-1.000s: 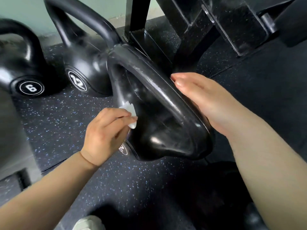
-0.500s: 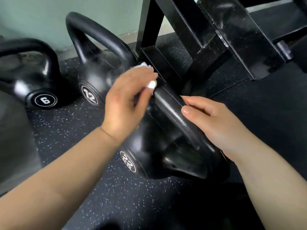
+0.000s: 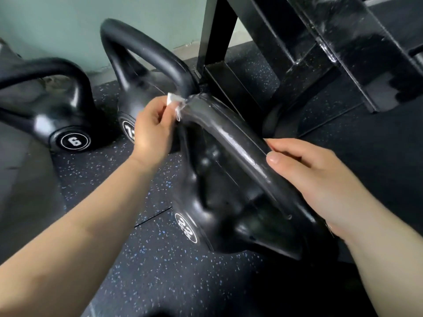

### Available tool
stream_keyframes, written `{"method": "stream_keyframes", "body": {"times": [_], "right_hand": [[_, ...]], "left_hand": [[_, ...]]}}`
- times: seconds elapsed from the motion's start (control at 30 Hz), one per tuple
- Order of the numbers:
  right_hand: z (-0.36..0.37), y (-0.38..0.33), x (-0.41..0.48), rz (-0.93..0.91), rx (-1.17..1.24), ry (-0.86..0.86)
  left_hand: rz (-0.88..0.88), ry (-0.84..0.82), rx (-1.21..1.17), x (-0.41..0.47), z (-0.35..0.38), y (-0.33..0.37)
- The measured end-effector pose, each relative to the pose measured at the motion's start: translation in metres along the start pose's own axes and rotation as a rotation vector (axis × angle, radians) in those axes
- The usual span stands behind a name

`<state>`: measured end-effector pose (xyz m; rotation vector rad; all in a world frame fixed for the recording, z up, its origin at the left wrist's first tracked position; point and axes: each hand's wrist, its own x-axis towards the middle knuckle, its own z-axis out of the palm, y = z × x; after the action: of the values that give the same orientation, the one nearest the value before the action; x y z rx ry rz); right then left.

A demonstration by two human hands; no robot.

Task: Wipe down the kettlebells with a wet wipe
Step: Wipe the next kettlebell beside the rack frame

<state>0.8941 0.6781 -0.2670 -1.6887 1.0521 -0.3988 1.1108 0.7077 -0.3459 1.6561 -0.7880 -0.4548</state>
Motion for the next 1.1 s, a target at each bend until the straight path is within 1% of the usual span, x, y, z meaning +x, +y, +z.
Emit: {"method": "stream_keyframes", "body": {"times": [0.07,0.1,0.2,0.27,0.37,0.5,0.53,0.6,0.7,0.77,0.8,0.87,0.9,0.93,0.97,1.0,1.03,1.1], "right_hand": [[0.0,0.001,-0.001,-0.004,-0.026,0.004],[0.001,0.0,-0.001,-0.004,-0.03,0.005],[0.0,-0.001,-0.001,0.01,-0.033,-0.002],[0.0,-0.002,-0.003,0.011,-0.038,-0.004],[0.002,-0.001,-0.005,-0.023,-0.11,0.013],[0.005,0.002,-0.006,-0.046,-0.213,0.046],[0.007,0.003,-0.006,-0.064,-0.24,0.056],[0.009,0.005,-0.007,-0.101,-0.291,0.076],[0.014,-0.003,-0.006,-0.142,-0.354,0.12],[0.016,-0.009,-0.007,-0.169,-0.461,0.148],[0.015,-0.011,-0.007,-0.155,-0.499,0.143],[0.015,-0.02,-0.005,-0.028,-0.525,0.062],[0.014,-0.026,-0.006,-0.01,-0.56,0.045],[0.014,-0.032,-0.008,0.003,-0.619,0.062],[0.015,-0.044,-0.013,0.072,-0.698,0.068],[0.018,-0.062,-0.02,0.152,-0.706,0.034],[0.021,-0.089,-0.03,0.189,-0.614,0.01],[0.026,-0.15,-0.055,0.143,-0.304,0.008]], "left_hand": [[0.085,0.033,-0.042,-0.009,0.001,0.007],[0.133,0.013,-0.057,-0.011,0.002,0.013],[0.246,-0.145,-0.045,-0.013,-0.001,0.03],[0.275,-0.197,-0.031,-0.013,-0.004,0.033],[0.284,-0.172,-0.062,-0.016,-0.003,0.031],[0.325,-0.119,-0.039,-0.017,0.003,0.028],[0.302,-0.109,-0.062,-0.016,0.003,0.028],[0.193,-0.092,-0.092,-0.011,0.004,0.032],[-0.019,-0.058,-0.005,-0.004,-0.004,0.045],[-0.17,-0.006,0.03,-0.009,-0.017,0.061],[-0.241,0.015,0.011,-0.013,-0.026,0.07],[-0.38,0.032,-0.065,-0.024,-0.044,0.095],[-0.446,0.032,-0.096,-0.029,-0.054,0.11],[-0.511,0.03,-0.112,-0.033,-0.064,0.127],[-0.562,0.03,-0.109,-0.037,-0.075,0.146],[-0.589,0.034,-0.089,-0.039,-0.086,0.166],[-0.595,0.043,-0.06,-0.041,-0.097,0.189],[-0.595,0.055,-0.042,-0.044,-0.121,0.236]]}}
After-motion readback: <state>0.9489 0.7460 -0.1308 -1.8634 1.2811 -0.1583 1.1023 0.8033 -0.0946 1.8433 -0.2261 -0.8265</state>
